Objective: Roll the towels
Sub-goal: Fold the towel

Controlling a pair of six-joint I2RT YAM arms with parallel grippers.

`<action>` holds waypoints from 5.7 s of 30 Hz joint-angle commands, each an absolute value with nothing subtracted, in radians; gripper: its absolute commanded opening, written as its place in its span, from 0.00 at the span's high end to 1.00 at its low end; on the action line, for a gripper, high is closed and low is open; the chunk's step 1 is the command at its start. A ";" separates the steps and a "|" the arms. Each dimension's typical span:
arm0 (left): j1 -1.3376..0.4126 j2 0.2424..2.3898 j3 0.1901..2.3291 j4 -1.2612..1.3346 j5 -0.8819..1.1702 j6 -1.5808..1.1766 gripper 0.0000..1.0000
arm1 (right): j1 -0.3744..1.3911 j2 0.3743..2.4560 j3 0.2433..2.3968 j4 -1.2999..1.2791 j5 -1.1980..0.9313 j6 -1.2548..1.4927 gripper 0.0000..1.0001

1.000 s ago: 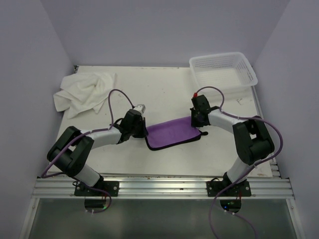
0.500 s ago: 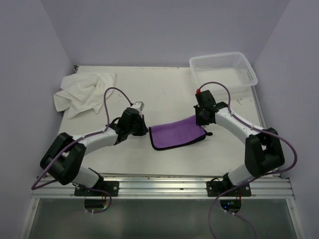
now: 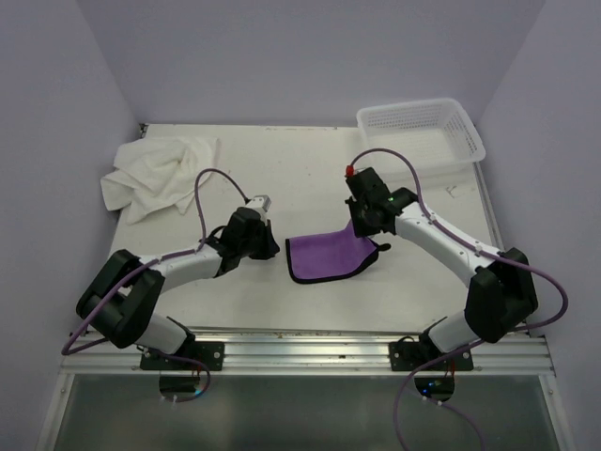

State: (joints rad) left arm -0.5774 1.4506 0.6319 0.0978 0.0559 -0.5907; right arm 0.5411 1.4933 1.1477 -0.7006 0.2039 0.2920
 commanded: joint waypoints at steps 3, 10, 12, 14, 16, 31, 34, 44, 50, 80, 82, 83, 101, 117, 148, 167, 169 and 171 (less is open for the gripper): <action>-0.581 1.471 0.606 0.170 0.040 -0.597 1.00 | 0.606 1.511 1.247 -0.758 0.235 0.324 1.00; -0.581 1.496 0.586 0.210 0.048 -0.600 1.00 | 0.633 1.537 1.293 -0.764 0.207 0.353 1.00; -0.581 1.511 0.587 0.221 0.057 -0.604 1.00 | 0.644 1.543 1.295 -0.758 0.210 0.367 1.00; -0.581 1.520 0.586 0.230 0.060 -0.604 1.00 | 0.655 1.554 1.299 -0.746 0.195 0.379 1.00; -0.581 1.528 0.586 0.239 0.060 -0.606 1.00 | 0.672 1.559 1.302 -0.739 0.187 0.385 1.00; -0.583 1.569 0.598 0.287 0.098 -0.624 1.00 | 0.744 1.628 1.338 -0.658 0.086 0.457 1.00; -0.583 1.571 0.598 0.288 0.101 -0.624 1.00 | 0.758 1.650 1.356 -0.652 0.078 0.468 1.00; -0.583 1.568 0.589 0.291 0.106 -0.623 1.00 | 0.808 1.727 1.396 -0.618 0.046 0.509 1.00; -0.583 1.562 0.578 0.293 0.106 -0.621 1.00 | 0.844 1.778 1.420 -0.606 0.041 0.525 1.00; -0.583 1.520 0.555 0.267 0.081 -0.604 1.00 | 0.905 1.864 1.482 -0.610 0.071 0.565 0.60; -0.583 1.522 0.555 0.264 0.078 -0.603 1.00 | 0.904 1.842 1.489 -0.632 0.087 0.557 0.59; -0.583 1.519 0.554 0.261 0.078 -0.603 1.00 | 0.902 1.835 1.489 -0.637 0.097 0.554 0.59; -0.580 1.388 0.615 0.036 -0.072 -0.548 1.00 | 0.786 1.666 1.355 -0.649 0.241 0.509 0.90; -0.575 1.324 0.718 0.077 0.107 -0.564 0.72 | 0.657 1.770 1.336 -0.558 0.175 0.439 0.78; -0.601 1.526 0.624 0.268 0.169 -0.612 0.95 | 0.612 1.927 1.316 -0.480 0.130 0.434 0.81; -0.601 1.519 0.581 0.230 0.084 -0.577 0.98 | 0.609 1.850 1.325 -0.529 0.130 0.400 0.78; -0.601 1.509 0.583 0.233 0.092 -0.583 0.98 | 0.609 1.815 1.325 -0.538 0.130 0.399 0.75; -0.601 1.502 0.587 0.233 0.095 -0.584 0.98 | 0.609 1.761 1.325 -0.558 0.130 0.397 0.73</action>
State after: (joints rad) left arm -0.5972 1.5333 0.5941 0.2169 0.0971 -0.5980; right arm 0.6147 1.8881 1.3075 -0.5247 0.1356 0.4202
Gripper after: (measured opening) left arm 0.021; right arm 0.261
